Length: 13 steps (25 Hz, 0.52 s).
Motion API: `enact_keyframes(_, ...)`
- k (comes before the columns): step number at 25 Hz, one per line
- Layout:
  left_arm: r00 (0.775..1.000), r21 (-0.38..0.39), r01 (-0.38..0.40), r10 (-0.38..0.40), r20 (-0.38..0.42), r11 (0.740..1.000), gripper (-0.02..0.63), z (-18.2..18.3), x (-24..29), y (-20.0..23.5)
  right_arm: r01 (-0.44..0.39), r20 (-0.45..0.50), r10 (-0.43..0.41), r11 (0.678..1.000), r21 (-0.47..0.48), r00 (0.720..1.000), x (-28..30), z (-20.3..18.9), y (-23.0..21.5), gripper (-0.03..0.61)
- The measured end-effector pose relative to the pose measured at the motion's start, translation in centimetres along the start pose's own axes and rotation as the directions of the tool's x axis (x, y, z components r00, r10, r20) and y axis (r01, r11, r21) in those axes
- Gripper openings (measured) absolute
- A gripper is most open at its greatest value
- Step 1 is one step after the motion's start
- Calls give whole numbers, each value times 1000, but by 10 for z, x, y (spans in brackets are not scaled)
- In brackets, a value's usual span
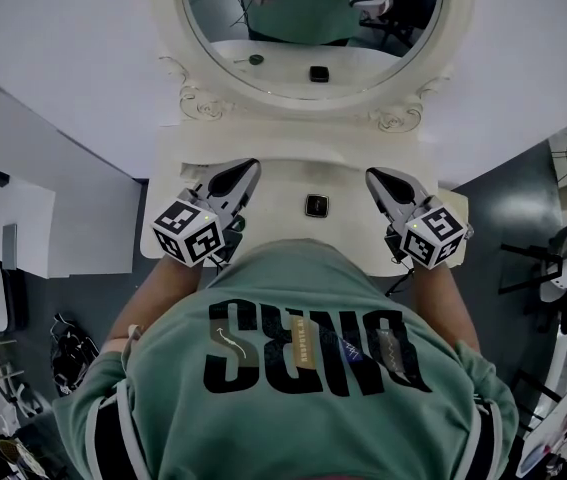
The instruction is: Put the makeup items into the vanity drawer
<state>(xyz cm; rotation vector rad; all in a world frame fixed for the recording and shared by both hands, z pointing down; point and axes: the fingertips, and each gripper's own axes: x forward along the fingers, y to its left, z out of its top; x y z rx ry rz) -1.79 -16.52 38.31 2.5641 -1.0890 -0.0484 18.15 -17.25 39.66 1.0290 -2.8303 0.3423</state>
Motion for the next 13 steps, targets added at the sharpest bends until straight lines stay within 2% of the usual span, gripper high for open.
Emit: enact_keyframes(13, 1000, 4, -9, 9, 1, 1000, -2, 0, -7, -3, -11, -3, 11, 1000, -19, 1000, -1, 2, 6, 6)
